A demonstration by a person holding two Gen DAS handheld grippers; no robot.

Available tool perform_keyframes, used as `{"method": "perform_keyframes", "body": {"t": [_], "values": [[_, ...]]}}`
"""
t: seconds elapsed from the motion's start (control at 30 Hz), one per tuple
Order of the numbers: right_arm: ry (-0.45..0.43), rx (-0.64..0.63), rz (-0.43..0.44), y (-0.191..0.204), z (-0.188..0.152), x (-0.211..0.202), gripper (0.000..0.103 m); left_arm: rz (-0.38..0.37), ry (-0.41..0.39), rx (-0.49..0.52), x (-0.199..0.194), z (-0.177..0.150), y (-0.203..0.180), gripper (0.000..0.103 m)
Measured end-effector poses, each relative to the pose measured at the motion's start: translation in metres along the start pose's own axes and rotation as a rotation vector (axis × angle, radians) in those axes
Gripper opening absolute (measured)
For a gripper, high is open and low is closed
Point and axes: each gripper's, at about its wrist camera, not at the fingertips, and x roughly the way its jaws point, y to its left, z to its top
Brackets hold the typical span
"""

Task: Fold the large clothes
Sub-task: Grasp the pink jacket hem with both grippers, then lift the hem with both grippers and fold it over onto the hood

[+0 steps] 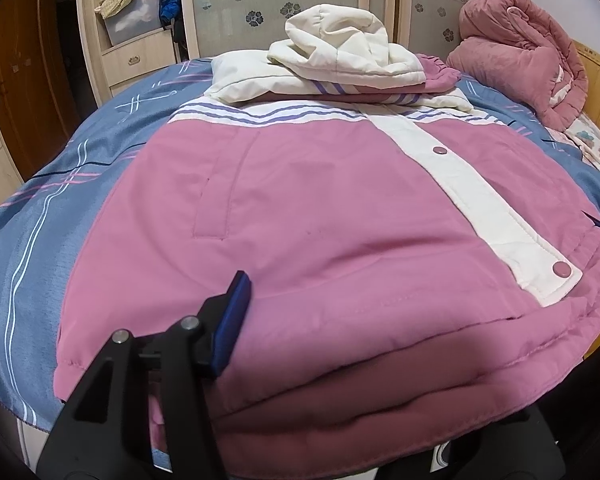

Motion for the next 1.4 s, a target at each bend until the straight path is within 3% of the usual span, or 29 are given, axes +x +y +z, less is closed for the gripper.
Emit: {"method": "perform_keyframes", "body": {"t": [0.23,0.47,0.67,0.83,0.97,1.07,1.2,1.3,1.4], "values": [[-0.019,0.025,0.014,-0.004,0.003,-0.003,0.039,-0.008,-0.011,0.001,-0.003,0.002,0.0,0.052],[-0.105,0.111,0.03,-0.014,0.017,-0.016,0.02,-0.068,-0.069,-0.041,-0.015,0.016,0.004,0.029],[-0.177,0.159,0.034,-0.017,0.028,-0.023,0.015,-0.087,-0.154,-0.056,-0.025,0.031,0.002,0.015],[-0.248,0.197,0.035,-0.019,0.041,-0.028,0.012,-0.105,-0.21,-0.08,-0.03,0.043,0.004,0.011],[-0.321,0.172,0.006,-0.019,0.068,-0.035,0.011,-0.057,-0.265,-0.041,-0.039,0.065,0.003,0.011],[-0.393,0.118,-0.025,-0.02,0.104,-0.038,0.009,0.002,-0.328,0.023,-0.049,0.102,0.002,0.011],[-0.448,0.088,-0.05,-0.039,0.172,-0.02,0.009,0.053,-0.362,0.127,-0.042,0.183,0.005,0.011],[-0.45,0.086,-0.061,-0.054,0.239,0.019,0.009,0.118,-0.341,0.193,-0.013,0.251,0.002,0.011],[-0.407,0.087,-0.073,-0.064,0.289,0.07,0.009,0.158,-0.27,0.238,0.042,0.318,0.0,0.011]]}}
